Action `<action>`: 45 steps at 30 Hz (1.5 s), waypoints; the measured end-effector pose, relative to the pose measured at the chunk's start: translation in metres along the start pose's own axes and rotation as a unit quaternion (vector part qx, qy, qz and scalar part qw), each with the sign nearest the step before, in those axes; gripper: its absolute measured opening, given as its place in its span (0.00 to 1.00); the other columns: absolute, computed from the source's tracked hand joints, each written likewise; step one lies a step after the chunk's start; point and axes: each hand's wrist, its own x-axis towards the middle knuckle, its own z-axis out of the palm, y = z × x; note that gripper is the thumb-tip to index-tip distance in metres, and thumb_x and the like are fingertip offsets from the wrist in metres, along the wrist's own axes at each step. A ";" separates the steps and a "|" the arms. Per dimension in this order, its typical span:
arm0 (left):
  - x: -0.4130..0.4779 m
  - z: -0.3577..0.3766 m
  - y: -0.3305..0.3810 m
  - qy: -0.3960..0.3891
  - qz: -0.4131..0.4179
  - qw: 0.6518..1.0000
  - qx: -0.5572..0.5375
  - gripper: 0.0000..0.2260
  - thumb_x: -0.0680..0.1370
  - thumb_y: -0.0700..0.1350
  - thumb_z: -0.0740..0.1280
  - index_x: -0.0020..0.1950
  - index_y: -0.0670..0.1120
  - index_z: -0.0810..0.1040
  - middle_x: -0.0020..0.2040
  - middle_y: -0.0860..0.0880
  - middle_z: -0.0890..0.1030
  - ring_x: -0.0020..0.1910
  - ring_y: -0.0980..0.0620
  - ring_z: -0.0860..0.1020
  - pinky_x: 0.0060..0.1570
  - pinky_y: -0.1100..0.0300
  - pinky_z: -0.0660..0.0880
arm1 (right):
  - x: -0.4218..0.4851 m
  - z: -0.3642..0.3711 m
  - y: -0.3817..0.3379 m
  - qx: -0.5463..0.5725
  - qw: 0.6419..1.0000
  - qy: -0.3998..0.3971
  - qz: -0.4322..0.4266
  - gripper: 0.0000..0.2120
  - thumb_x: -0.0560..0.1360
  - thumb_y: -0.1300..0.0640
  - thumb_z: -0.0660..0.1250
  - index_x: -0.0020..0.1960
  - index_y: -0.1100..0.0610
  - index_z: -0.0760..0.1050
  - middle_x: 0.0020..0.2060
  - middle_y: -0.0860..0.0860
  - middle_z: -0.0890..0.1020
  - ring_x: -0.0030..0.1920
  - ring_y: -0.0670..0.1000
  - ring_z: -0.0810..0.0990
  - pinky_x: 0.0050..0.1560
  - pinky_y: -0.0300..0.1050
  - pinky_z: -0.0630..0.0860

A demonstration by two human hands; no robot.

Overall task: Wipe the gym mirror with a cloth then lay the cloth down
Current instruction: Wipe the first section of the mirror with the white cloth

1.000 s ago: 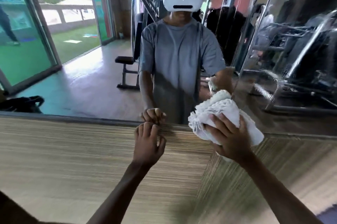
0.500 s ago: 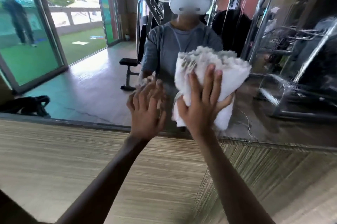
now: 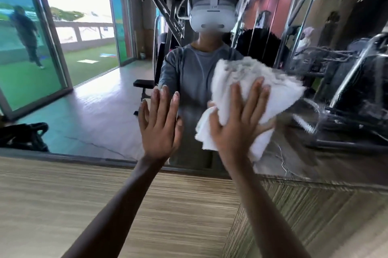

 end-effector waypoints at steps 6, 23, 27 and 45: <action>0.000 0.004 -0.003 0.001 0.013 1.000 0.005 0.27 0.82 0.48 0.54 0.81 0.44 0.58 0.79 0.40 0.60 0.81 0.43 0.54 0.78 0.42 0.49 | -0.054 0.000 0.028 -0.041 0.967 -0.079 -0.239 0.35 0.72 0.37 0.64 0.77 0.43 0.60 0.79 0.52 0.57 0.77 0.53 0.58 0.66 0.65 0.59; 0.020 -0.016 -0.002 0.017 -0.021 0.999 -0.034 0.24 0.83 0.51 0.57 0.78 0.46 0.64 0.74 0.40 0.71 0.73 0.42 0.67 0.73 0.48 0.58 | -0.011 -0.014 0.044 -0.030 0.978 -0.072 -0.196 0.37 0.68 0.38 0.67 0.76 0.44 0.63 0.78 0.53 0.61 0.79 0.53 0.55 0.63 0.67 0.65; 0.087 -0.036 -0.006 0.042 0.004 0.997 -0.065 0.27 0.80 0.50 0.59 0.78 0.44 0.60 0.77 0.43 0.60 0.77 0.43 0.58 0.75 0.50 0.50 | 0.068 -0.023 0.042 -0.025 0.998 -0.001 -0.059 0.34 0.69 0.39 0.63 0.73 0.47 0.67 0.76 0.58 0.65 0.76 0.56 0.60 0.67 0.71 0.58; 0.159 -0.026 0.001 0.038 -0.007 0.999 0.018 0.26 0.83 0.51 0.54 0.79 0.44 0.63 0.80 0.40 0.60 0.80 0.40 0.58 0.76 0.36 0.55 | 0.177 -0.029 -0.017 0.013 0.999 0.052 -0.008 0.33 0.70 0.38 0.61 0.74 0.47 0.65 0.77 0.57 0.63 0.76 0.57 0.61 0.64 0.59 0.57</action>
